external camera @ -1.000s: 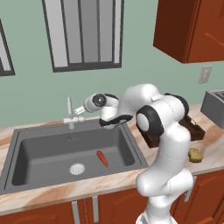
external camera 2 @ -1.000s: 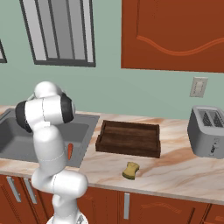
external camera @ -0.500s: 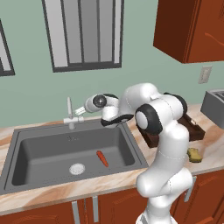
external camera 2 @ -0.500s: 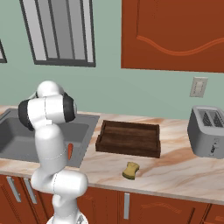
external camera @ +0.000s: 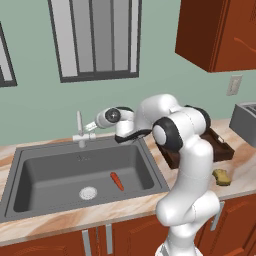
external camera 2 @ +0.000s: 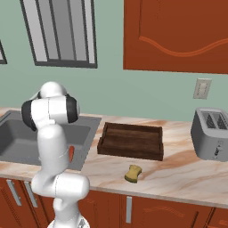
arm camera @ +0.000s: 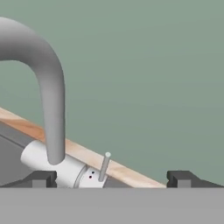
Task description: Pick up all produce items and place them in the sink. Turn on the sink faucet to wash them. Then turn the sink off and put them in the tray.
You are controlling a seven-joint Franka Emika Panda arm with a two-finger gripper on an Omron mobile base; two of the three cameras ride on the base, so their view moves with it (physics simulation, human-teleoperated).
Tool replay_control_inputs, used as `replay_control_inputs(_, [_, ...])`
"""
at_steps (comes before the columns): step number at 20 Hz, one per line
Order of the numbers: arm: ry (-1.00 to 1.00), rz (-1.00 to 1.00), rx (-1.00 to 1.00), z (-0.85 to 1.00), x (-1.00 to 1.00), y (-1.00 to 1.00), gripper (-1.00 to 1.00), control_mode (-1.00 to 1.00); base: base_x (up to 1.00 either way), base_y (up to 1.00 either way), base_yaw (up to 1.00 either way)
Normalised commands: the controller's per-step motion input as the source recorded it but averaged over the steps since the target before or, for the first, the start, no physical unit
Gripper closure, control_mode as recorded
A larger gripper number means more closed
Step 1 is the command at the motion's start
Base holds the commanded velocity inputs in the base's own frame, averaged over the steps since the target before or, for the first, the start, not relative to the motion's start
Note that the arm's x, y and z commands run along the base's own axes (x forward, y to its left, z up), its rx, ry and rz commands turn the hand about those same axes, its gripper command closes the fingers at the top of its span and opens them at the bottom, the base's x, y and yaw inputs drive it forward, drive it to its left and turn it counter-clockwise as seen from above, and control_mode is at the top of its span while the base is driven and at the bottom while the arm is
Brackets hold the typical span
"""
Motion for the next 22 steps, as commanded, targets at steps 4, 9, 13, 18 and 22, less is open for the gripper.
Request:
replay_control_inputs(4, [0.00, 0.01, 0.00, -0.05, 0.09, 0.08, -1.00, -1.00, 0.00, 0.00, 0.00])
replay_control_inputs(9, [0.00, 0.02, 0.00, -0.06, 0.07, 0.07, -1.00, -1.00, 0.00, 0.00, 0.00])
replay_control_inputs(13, [0.00, 0.02, 0.00, -0.07, 0.07, 0.04, -1.00, -1.00, 0.00, 0.00, 0.00])
replay_control_inputs(18, [0.00, 0.02, 0.00, -0.08, 0.03, 0.00, -1.00, -1.00, 0.00, 0.00, 0.00])
replay_control_inputs(22, [0.00, 0.02, 0.00, -0.09, 0.02, 0.00, -1.00, -1.00, 0.00, 0.00, 0.00])
